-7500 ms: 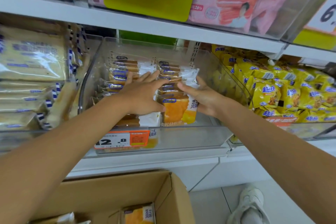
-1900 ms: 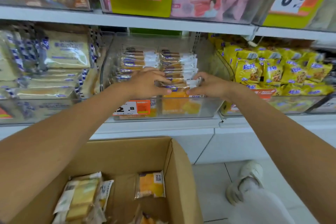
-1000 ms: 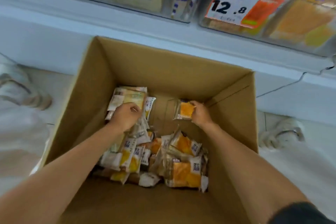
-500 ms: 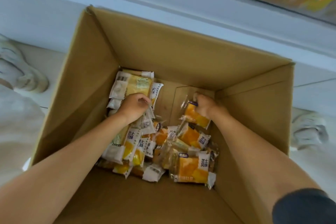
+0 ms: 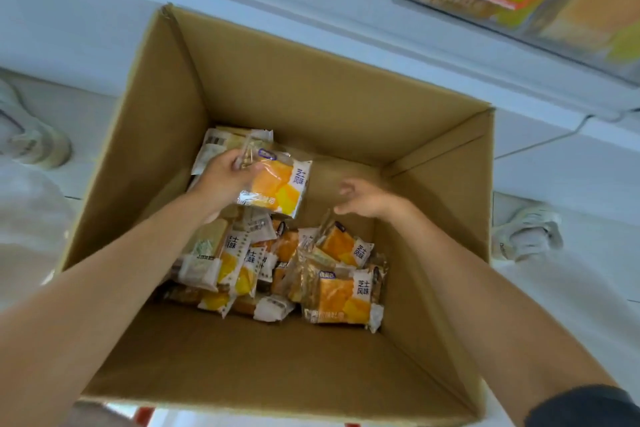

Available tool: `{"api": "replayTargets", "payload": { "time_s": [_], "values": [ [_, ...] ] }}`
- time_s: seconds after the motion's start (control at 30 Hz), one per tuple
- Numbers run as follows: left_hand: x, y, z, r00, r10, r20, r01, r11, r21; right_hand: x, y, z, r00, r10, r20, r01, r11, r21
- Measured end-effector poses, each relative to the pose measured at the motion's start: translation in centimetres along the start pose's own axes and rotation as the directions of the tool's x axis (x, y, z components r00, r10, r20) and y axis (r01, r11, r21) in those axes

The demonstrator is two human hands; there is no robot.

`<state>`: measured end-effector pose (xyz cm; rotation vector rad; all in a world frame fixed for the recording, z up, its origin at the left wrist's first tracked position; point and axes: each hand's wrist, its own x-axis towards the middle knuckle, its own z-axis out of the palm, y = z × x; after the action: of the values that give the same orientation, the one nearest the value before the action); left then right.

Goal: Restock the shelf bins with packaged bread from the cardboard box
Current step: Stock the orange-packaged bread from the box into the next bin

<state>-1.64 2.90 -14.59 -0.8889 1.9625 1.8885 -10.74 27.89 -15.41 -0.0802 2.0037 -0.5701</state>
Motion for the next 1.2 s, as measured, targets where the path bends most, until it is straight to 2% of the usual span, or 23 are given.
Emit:
{"api": "replayTargets", "payload": {
  "time_s": [0.1,0.17,0.27,0.4,0.47,0.53,0.6,0.7,0.83,0.93,1.0,1.03,1.1,1.17,1.2],
  "values": [
    [0.6,-2.2,-0.8,0.997,-0.023,-0.076,0.023,1.000,-0.006,1.2,3.2,3.9,0.983,0.170,0.070,-0.168,0.985,-0.026],
    [0.7,-3.0,-1.1,0.995,-0.044,-0.092,0.045,0.999,0.007,2.3,4.9,6.0,0.974,0.225,0.007,-0.224,0.974,-0.039],
    [0.7,-3.6,-1.3,0.996,-0.058,-0.073,0.059,0.998,0.008,3.4,5.8,6.4,0.976,0.200,-0.082,-0.202,0.979,-0.016],
    [0.0,-3.2,-0.9,0.995,-0.079,-0.060,0.080,0.997,0.010,2.5,4.9,4.6,0.992,0.121,-0.040,-0.121,0.993,-0.002],
    [-0.3,-2.6,-0.8,0.995,-0.080,-0.062,0.081,0.997,0.007,1.7,3.9,3.5,0.998,0.062,-0.025,-0.061,0.998,0.018],
    [-0.8,-1.7,-0.8,0.997,-0.053,-0.055,0.053,0.999,0.007,0.6,1.7,2.1,0.994,-0.082,-0.071,0.084,0.996,0.024],
    [-1.5,0.0,-0.9,0.999,-0.013,-0.043,0.014,0.999,0.030,-1.2,-1.1,0.2,0.952,-0.257,-0.166,0.255,0.966,-0.036],
    [-2.9,3.3,-0.9,0.998,0.047,0.040,-0.050,0.996,0.067,-5.5,-5.9,-2.9,0.876,-0.437,-0.205,0.431,0.899,-0.076],
    [-6.7,9.6,1.0,0.975,0.110,0.195,-0.115,0.993,0.012,-11.9,-10.8,-5.4,0.775,-0.577,-0.258,0.561,0.816,-0.142],
    [-9.9,14.3,2.7,0.932,0.177,0.315,-0.195,0.980,0.027,-15.6,-12.4,-6.9,0.696,-0.601,-0.393,0.611,0.783,-0.116],
    [-12.0,16.8,3.6,0.922,0.226,0.315,-0.266,0.960,0.090,-18.4,-12.9,-8.2,0.656,-0.612,-0.441,0.618,0.771,-0.151],
    [-12.8,17.8,4.1,0.927,0.252,0.277,-0.294,0.948,0.124,-20.1,-13.0,-9.0,0.656,-0.617,-0.435,0.610,0.773,-0.176],
    [-13.6,19.7,5.1,0.911,0.339,0.233,-0.373,0.920,0.117,-23.6,-12.5,-11.1,0.714,-0.591,-0.375,0.568,0.802,-0.183],
    [-14.9,22.2,6.3,0.860,0.438,0.263,-0.472,0.878,0.080,-26.8,-11.6,-13.3,0.791,-0.537,-0.293,0.508,0.844,-0.173],
    [-15.0,23.4,7.1,0.836,0.476,0.273,-0.508,0.859,0.059,-28.3,-11.2,-14.3,0.803,-0.518,-0.295,0.474,0.855,-0.212]
  ]
}}
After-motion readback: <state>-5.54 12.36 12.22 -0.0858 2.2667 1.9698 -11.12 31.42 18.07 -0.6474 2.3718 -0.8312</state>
